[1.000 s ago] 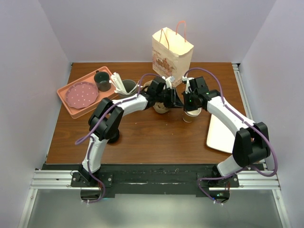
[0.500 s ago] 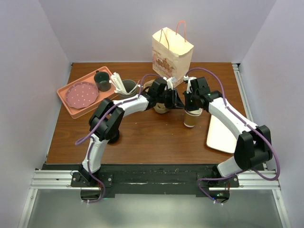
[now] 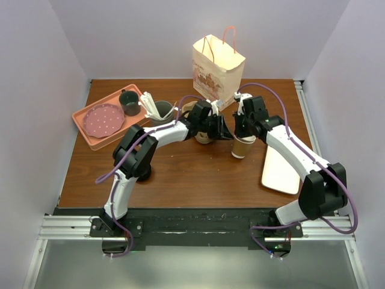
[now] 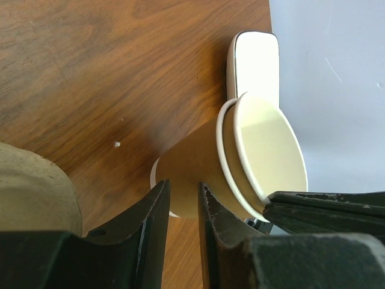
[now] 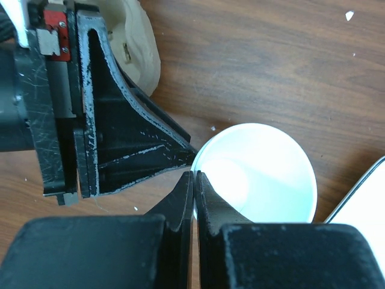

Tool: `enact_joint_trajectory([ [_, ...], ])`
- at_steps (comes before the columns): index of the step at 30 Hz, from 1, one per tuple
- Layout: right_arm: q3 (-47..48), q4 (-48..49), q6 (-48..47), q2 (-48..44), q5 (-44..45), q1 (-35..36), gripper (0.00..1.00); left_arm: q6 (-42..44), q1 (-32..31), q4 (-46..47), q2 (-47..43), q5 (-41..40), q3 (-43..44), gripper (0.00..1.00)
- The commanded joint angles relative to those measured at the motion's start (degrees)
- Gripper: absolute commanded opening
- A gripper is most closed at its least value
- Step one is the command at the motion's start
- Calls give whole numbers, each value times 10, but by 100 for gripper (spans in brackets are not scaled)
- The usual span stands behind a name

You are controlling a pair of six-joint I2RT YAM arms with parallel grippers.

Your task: Pack the takeout coffee

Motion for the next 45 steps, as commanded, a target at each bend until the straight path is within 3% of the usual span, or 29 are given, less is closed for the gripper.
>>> enact_joint_trajectory([
  [1,-10,31,4,-29,15,2,0,17,-2,-2,-28,4,13,30],
  [10,-1,46,21,-26,37,2,0,41,2,-14,-74,-2,-4,41],
  [21,14,62,54,-1,70,1,0,-1,-3,40,-87,8,-36,41],
  [30,21,55,64,7,62,2,0,18,-7,-4,-62,-28,-18,41],
  [32,34,31,76,12,114,1,0,25,-7,-10,-57,-32,-16,41],
  [34,44,11,77,22,147,-5,6,30,-7,-11,-56,-34,-17,42],
  [37,59,3,77,31,129,-63,26,36,-7,-13,-47,-27,-11,42],
  [38,71,3,83,38,82,-86,36,39,-7,-13,-44,-25,-9,42],
  [42,98,8,74,68,-8,-176,47,53,-8,-18,-32,-17,10,43],
  [45,123,-7,63,108,-101,-224,47,64,-8,-55,-19,-19,31,43],
])
